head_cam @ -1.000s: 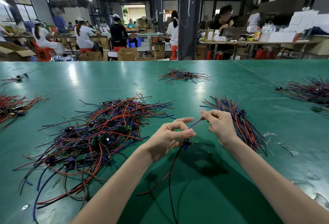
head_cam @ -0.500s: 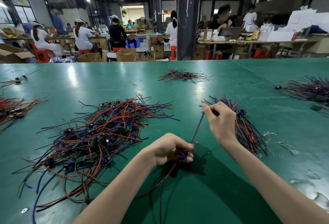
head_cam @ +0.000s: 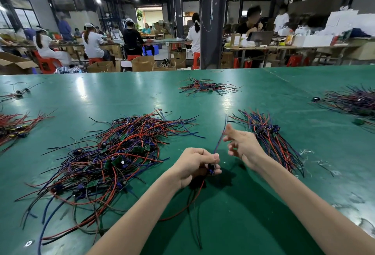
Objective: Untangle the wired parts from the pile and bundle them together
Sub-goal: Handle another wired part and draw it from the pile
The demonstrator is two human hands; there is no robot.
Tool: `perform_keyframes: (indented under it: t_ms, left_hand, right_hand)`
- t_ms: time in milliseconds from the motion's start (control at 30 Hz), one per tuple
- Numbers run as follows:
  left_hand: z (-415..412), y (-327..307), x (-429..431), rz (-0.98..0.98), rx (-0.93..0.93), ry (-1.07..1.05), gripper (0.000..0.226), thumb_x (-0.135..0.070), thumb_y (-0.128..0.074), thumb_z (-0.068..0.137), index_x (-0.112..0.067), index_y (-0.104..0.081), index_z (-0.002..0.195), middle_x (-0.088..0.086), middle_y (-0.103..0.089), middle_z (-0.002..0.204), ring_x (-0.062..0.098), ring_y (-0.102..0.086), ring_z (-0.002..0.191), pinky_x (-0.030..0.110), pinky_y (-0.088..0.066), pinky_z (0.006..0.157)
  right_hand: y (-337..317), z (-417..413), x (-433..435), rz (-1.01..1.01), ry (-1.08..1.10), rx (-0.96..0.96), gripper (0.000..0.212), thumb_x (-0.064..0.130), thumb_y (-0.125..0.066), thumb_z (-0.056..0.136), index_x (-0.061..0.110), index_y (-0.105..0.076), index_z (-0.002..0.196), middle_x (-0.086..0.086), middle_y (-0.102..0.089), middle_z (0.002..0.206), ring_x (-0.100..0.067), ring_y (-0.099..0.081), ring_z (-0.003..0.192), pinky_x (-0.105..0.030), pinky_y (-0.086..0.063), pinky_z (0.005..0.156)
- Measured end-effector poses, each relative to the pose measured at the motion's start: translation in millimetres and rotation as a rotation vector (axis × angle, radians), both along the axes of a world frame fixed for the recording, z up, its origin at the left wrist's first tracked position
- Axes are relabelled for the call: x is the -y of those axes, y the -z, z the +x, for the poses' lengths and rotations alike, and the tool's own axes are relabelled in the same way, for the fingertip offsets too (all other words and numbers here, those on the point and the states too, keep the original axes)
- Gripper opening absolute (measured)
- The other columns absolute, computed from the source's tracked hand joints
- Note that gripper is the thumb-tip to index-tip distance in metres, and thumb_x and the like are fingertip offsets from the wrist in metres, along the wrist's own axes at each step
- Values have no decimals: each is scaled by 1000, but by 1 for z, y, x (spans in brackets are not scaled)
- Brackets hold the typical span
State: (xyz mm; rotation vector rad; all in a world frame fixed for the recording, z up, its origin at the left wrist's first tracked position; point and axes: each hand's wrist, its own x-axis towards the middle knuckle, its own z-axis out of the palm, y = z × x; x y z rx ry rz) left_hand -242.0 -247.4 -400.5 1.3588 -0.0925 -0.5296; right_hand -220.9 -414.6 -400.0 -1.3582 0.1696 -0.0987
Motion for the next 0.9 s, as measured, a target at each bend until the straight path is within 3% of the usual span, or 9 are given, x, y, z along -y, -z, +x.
perform_keyframes:
  t_ms: [167,267,367,600,900]
  left_hand:
    - [6,-1,0,-82,23,-97,27,2,-63,85,-2,-52,60,12,-62,58,19,-62,49,29,-58,55]
    - [7,0,0,-76,32,-79,35,1,-65,84,-5,-55,51,9,-59,55,18,-61,48,31,-59,58]
    - [6,2,0,-68,29,-58,32,3,-64,84,-2,-52,55,8,-58,51,17,-61,47,29,-57,55]
    - [4,0,1,-15,15,-46,27,5,-65,82,-1,-52,59,12,-52,57,20,-59,50,29,-57,55]
    - [-4,-4,-1,17,18,128,31,7,-64,82,-3,-54,54,13,-63,62,18,-60,50,25,-55,55]
  right_hand:
    - [4,-7,-10,-57,-260,-60,31,32,-68,73,3,-71,83,1,-59,61,-5,-43,44,-17,-40,39]
    - [7,-8,-17,-99,-299,-39,26,28,-72,70,3,-71,77,-7,-56,61,-9,-44,48,-17,-37,41]
    - [9,-8,-18,-99,-289,-43,21,23,-75,70,3,-70,70,-6,-57,58,-7,-45,45,-16,-35,40]
    - [8,-2,-13,-101,-47,-9,14,5,-73,78,1,-68,65,-4,-50,52,-5,-35,37,-17,-33,34]
    - [2,9,17,22,188,-60,14,4,-70,81,0,-66,68,-4,-52,57,-3,-36,35,-16,-34,34]
